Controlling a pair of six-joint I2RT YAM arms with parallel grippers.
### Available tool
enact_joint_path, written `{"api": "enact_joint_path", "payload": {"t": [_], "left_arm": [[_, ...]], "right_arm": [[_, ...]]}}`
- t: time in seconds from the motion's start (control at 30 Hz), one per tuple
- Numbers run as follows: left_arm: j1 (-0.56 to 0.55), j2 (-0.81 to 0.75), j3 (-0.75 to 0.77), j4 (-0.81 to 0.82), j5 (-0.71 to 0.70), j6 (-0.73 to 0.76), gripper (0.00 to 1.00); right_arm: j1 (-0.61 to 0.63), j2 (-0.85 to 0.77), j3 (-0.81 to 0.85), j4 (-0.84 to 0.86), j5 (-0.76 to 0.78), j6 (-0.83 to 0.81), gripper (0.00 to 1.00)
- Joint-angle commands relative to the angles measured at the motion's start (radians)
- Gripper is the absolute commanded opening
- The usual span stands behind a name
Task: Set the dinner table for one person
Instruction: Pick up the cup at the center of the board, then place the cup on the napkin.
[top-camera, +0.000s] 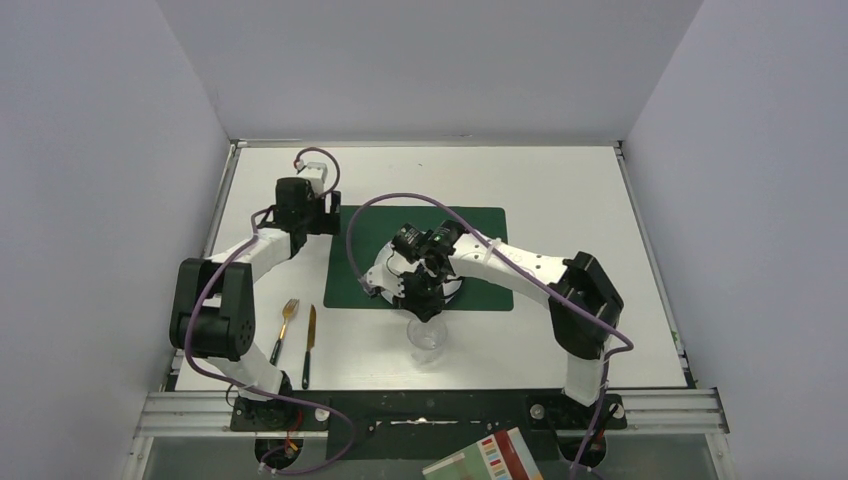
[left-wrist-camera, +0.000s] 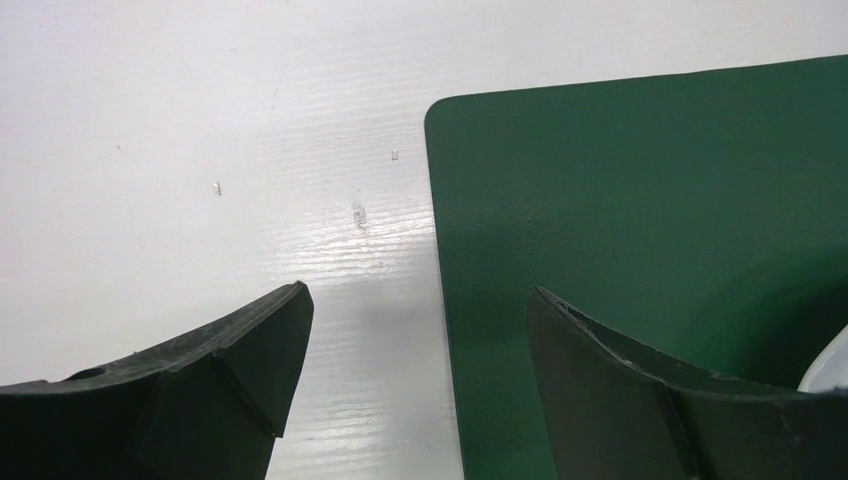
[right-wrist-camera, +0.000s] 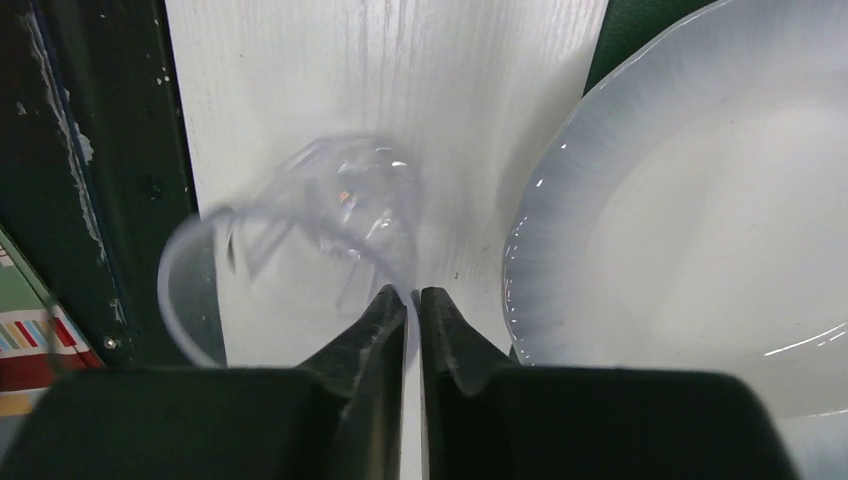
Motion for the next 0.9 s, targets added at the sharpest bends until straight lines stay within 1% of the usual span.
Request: {"api": "enact_joint_path", "payload": {"t": [0.0, 0.07, 0.17, 0.3, 0.4, 0.47, 0.57, 0.63, 0.7, 0.77, 0.87], "left_arm": [[0.018, -0.057, 0.01, 0.06, 0.023, -0.008, 0.78], [0.022, -0.054, 0.011, 0.058, 0.029, -0.012, 0.78], [0.027, -0.048, 0.013, 0.056, 0.036, -0.016, 0.77], [0.029, -0.043, 0.015, 0.054, 0.037, -0.016, 0.77], [0.031, -0.041, 0.017, 0.05, 0.043, -0.021, 0.77], [0.032, -0.039, 0.016, 0.051, 0.049, -0.022, 0.77], [0.032, -0.037, 0.018, 0.05, 0.058, -0.024, 0.76], [0.032, -0.039, 0.019, 0.049, 0.06, -0.026, 0.76], [0.033, -0.041, 0.017, 0.05, 0.066, -0.027, 0.76], [0.034, -0.039, 0.016, 0.05, 0.069, -0.027, 0.76], [0.035, -0.029, 0.016, 0.05, 0.073, -0.032, 0.76]], "right_arm": [[0.002, -0.001, 0.005, 0.024, -0.012, 0.014, 0.0], [-0.009, -0.016, 0.034, 0.007, 0.008, 0.011, 0.0], [-0.065, -0.04, 0.148, -0.064, -0.006, -0.007, 0.0], [-0.217, -0.055, 0.377, -0.168, -0.029, -0.021, 0.0], [-0.336, -0.08, 0.439, -0.172, 0.017, -0.031, 0.0], [-0.417, -0.081, 0.434, -0.159, 0.059, -0.041, 0.0], [-0.545, -0.067, 0.38, -0.073, 0.129, -0.018, 0.0], [-0.627, -0.065, 0.312, 0.05, 0.169, 0.049, 0.0], [-0.688, -0.064, 0.237, 0.214, 0.234, 0.162, 0.0], [-0.734, -0.052, 0.204, 0.29, 0.237, 0.232, 0.0], [-0.742, -0.032, 0.176, 0.365, 0.246, 0.269, 0.0]]}}
